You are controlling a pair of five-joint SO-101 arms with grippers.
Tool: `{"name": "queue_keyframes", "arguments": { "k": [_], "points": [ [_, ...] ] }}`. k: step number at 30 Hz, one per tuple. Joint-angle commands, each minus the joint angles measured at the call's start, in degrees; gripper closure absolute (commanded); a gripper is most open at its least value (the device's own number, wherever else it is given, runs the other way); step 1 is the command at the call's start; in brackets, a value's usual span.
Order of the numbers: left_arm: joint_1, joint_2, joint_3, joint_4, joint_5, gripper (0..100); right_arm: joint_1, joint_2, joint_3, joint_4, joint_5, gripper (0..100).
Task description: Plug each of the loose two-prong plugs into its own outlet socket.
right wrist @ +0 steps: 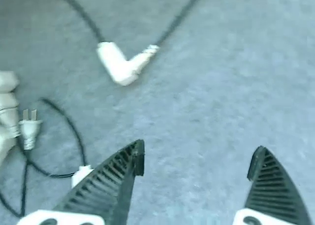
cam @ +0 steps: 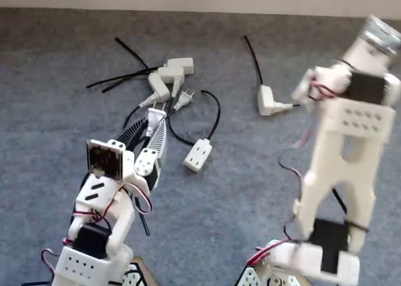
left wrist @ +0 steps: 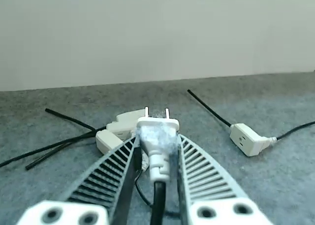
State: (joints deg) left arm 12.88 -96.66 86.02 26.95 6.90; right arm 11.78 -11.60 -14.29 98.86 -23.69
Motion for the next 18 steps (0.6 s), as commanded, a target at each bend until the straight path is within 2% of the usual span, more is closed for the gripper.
{"name": "queue_keyframes", "arguments": {
  "k": [1, 5, 10, 18],
  "points": [
    [0.92, 10.59, -13.41, 7.12, -0.35, 99, 8.84, -8.40, 11.65, 1.36, 0.79, 67.6],
    [1.98, 23.96, -26.33, 15.38, -4.48, 99, 16.31, -14.90, 28.00, -5.32, 0.79, 67.6],
    [2.59, 42.24, -45.76, 28.57, -4.66, 99, 22.81, -23.78, 44.62, -15.43, 0.79, 67.6],
    [2.86, 73.80, -82.59, 53.98, -4.75, 99, 27.38, -37.67, 64.57, -26.77, 1.85, 67.6]
  ]
}}
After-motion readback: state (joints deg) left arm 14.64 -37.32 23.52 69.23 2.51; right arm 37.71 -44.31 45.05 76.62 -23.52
